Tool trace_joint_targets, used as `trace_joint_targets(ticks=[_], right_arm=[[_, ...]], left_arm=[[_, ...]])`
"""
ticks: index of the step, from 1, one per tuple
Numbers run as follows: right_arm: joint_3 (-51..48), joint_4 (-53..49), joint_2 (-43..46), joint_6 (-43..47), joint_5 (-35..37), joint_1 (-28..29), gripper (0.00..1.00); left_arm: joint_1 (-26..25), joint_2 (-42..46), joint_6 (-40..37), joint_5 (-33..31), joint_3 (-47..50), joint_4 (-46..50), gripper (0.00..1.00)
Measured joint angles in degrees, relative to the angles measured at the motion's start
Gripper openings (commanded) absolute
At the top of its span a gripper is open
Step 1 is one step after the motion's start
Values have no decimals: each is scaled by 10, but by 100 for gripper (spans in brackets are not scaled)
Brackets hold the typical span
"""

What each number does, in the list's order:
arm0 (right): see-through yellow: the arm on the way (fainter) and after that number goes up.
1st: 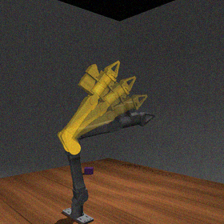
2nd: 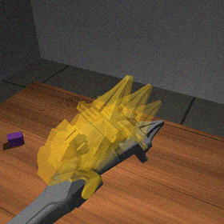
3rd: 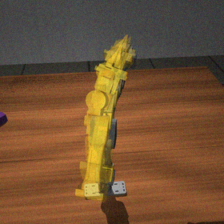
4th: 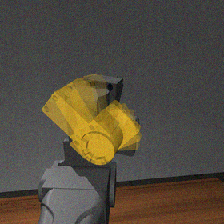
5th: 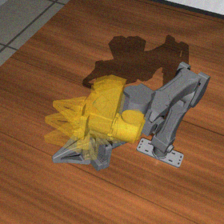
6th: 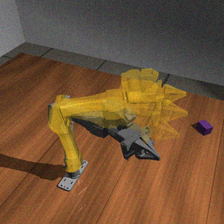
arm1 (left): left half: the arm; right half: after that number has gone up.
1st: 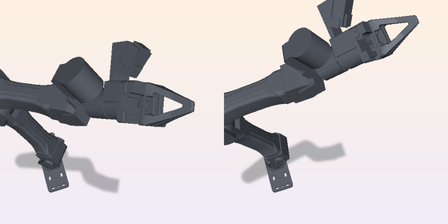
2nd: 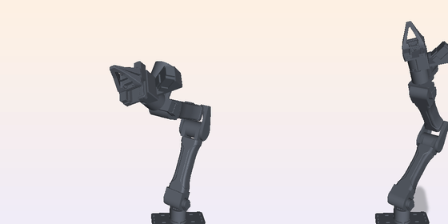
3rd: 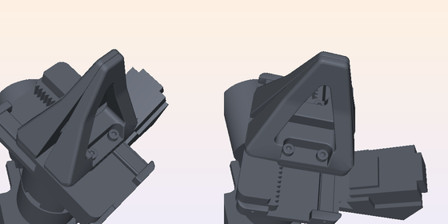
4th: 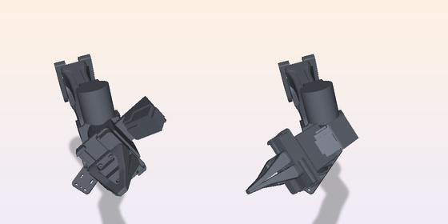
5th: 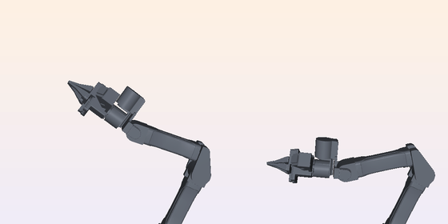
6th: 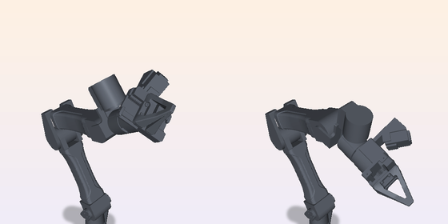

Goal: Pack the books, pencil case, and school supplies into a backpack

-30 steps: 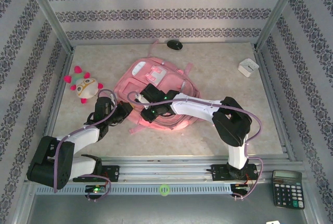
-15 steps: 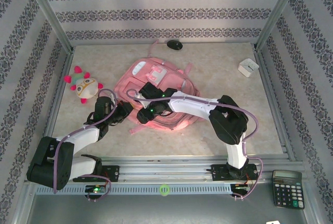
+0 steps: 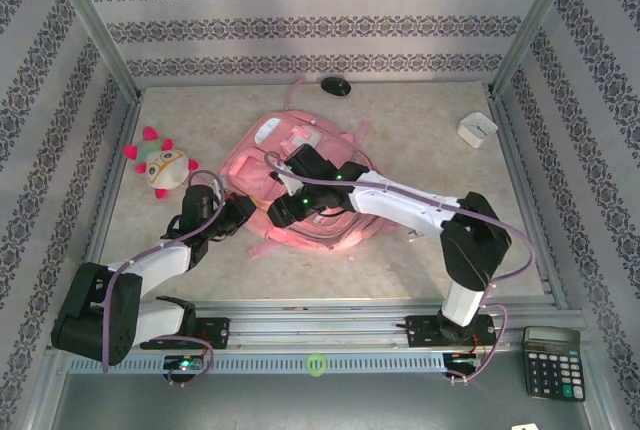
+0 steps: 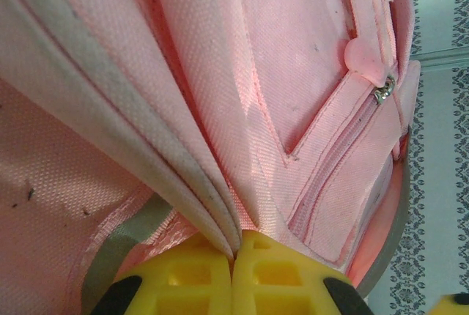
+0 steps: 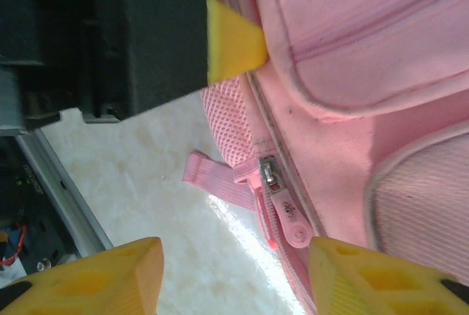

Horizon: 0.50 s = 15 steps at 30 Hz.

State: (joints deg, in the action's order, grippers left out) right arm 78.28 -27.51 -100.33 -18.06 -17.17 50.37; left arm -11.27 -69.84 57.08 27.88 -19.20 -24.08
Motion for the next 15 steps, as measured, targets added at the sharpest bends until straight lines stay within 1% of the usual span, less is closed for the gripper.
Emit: trace_joint_targets(ticks=[3, 7, 13, 15], right_arm=[[20, -15, -7, 6, 31, 4, 56], [61, -38, -57, 23, 56, 12, 57], [96, -63, -128, 39, 58, 16, 58], [113, -76, -141, 45, 57, 16, 56]], left_arm=[[0, 0, 0, 0, 0, 0, 5], [0, 0, 0, 0, 0, 0, 5], [0, 0, 0, 2, 0, 0, 5], [0, 0, 0, 1, 0, 0, 5]])
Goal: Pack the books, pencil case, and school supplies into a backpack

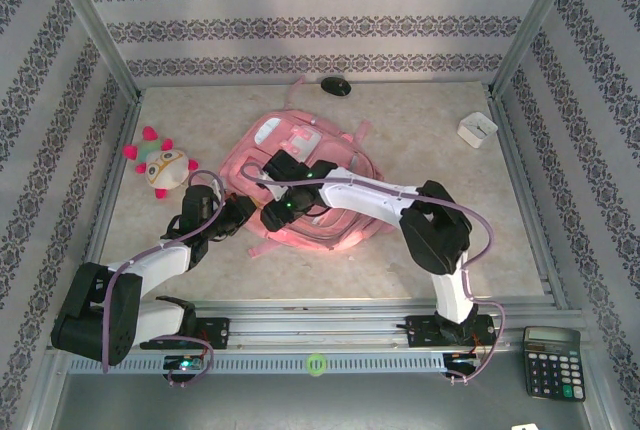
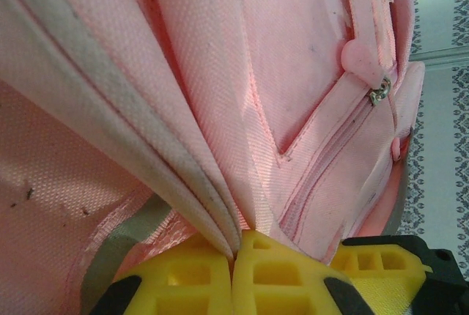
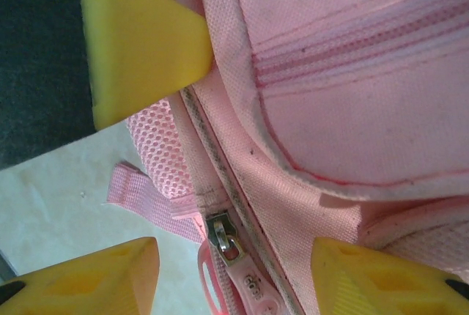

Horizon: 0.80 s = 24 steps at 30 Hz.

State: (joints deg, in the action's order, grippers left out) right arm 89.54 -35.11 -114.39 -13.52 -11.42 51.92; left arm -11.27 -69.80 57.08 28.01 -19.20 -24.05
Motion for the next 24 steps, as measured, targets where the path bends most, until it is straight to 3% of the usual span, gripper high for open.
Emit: trace_joint_targets(ticks=[8, 17, 19, 21, 24], right_arm=[[22, -41, -16, 17, -32, 5, 48], [22, -69, -16, 18, -39, 11, 28], [22, -69, -16, 12, -41, 10, 29], [22, -69, -16, 4, -40, 9, 38], [22, -68, -16, -3, -33, 10, 40]], left_arm=[[0, 0, 0, 0, 0, 0, 5], [0, 0, 0, 3, 0, 0, 5], [0, 0, 0, 2, 0, 0, 5], [0, 0, 0, 3, 0, 0, 5], [0, 0, 0, 3, 0, 0, 5]])
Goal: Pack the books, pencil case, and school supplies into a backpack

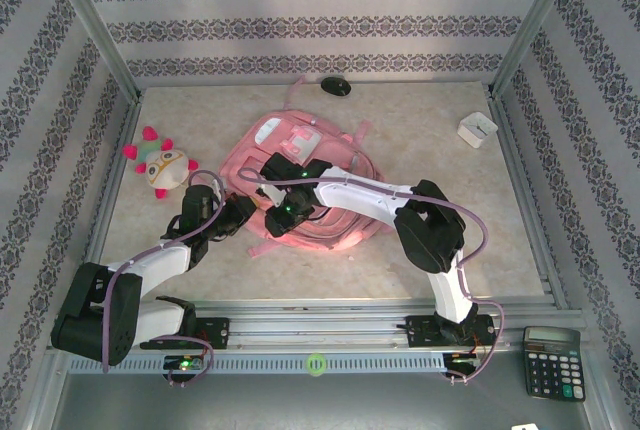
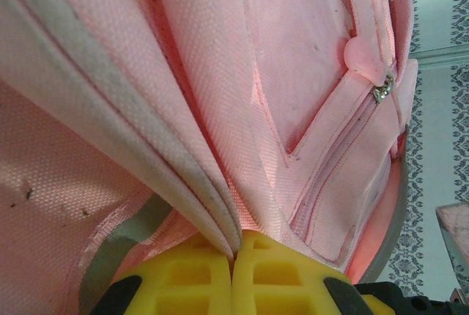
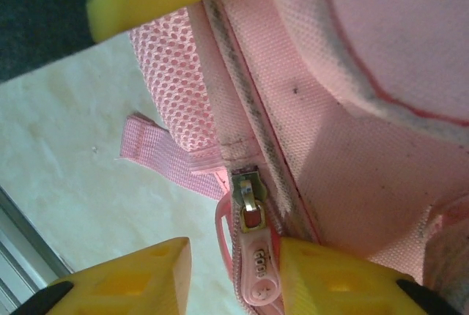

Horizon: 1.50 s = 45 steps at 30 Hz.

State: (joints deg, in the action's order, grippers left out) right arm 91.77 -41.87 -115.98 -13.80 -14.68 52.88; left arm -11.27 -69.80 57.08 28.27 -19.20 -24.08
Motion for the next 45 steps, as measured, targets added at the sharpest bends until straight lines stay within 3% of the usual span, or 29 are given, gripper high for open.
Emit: trace_joint_targets(ticks=[4, 12, 21, 39, 45], right_arm=[[0, 0, 0, -10, 26, 5, 38], [0, 1, -1, -30, 69, 11, 9], [-31, 7, 55, -43, 135, 21, 6], [-159, 94, 135, -56, 132, 19, 7], [-171, 97, 144, -31, 119, 12, 13]], left_arm=[[0, 0, 0, 0, 0, 0, 5], [0, 0, 0, 0, 0, 0, 5], [-7, 24, -12, -1, 0, 2, 4], [-14, 14, -45, 45, -21, 47, 4], [-13, 2, -46, 49, -27, 52, 4]])
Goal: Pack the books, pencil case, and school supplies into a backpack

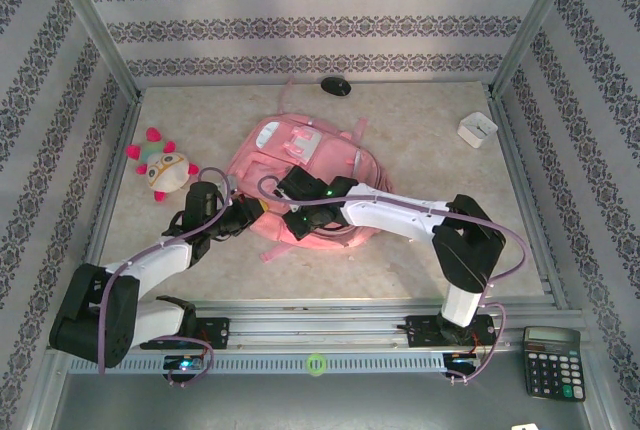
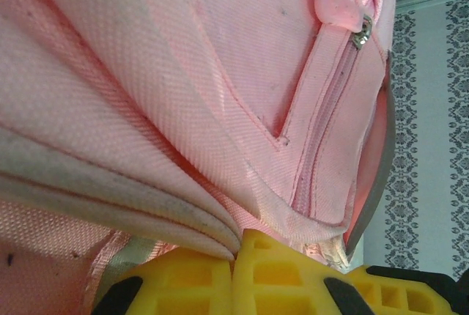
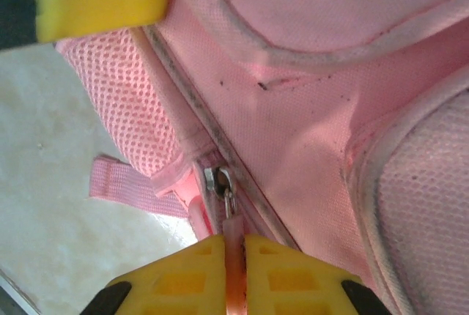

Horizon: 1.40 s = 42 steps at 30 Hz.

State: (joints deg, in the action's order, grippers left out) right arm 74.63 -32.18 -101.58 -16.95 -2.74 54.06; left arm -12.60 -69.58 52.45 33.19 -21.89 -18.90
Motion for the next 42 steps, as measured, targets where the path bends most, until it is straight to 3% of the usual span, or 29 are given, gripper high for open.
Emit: trace_joint_targets(ticks=[8, 16, 21, 29, 35, 37, 40, 42], right_arm=[[-18, -7, 0, 3, -66, -26, 11], [-32, -9, 7, 4, -57, -26, 7], [-110, -19, 75, 3, -40, -41, 6], [-235, -9, 221, -8, -49, -123, 3], [-254, 16, 252, -34, -38, -90, 5], [-255, 27, 252, -46, -37, -74, 13], [-256, 6, 254, -61, -30, -71, 46], [-256, -26, 260, -67, -28, -79, 58]], left_arm=[[11, -14, 0, -9, 0, 1, 4], [11, -12, -5, -13, -1, 9, 4], [13, -6, -10, -17, -3, 23, 5], [19, 4, -37, -1, -48, 86, 5], [32, -45, -87, -4, -127, 169, 10], [38, -66, -104, -9, -151, 187, 24], [54, -78, -119, -38, -172, 196, 43], [63, -75, -127, -53, -179, 200, 52]])
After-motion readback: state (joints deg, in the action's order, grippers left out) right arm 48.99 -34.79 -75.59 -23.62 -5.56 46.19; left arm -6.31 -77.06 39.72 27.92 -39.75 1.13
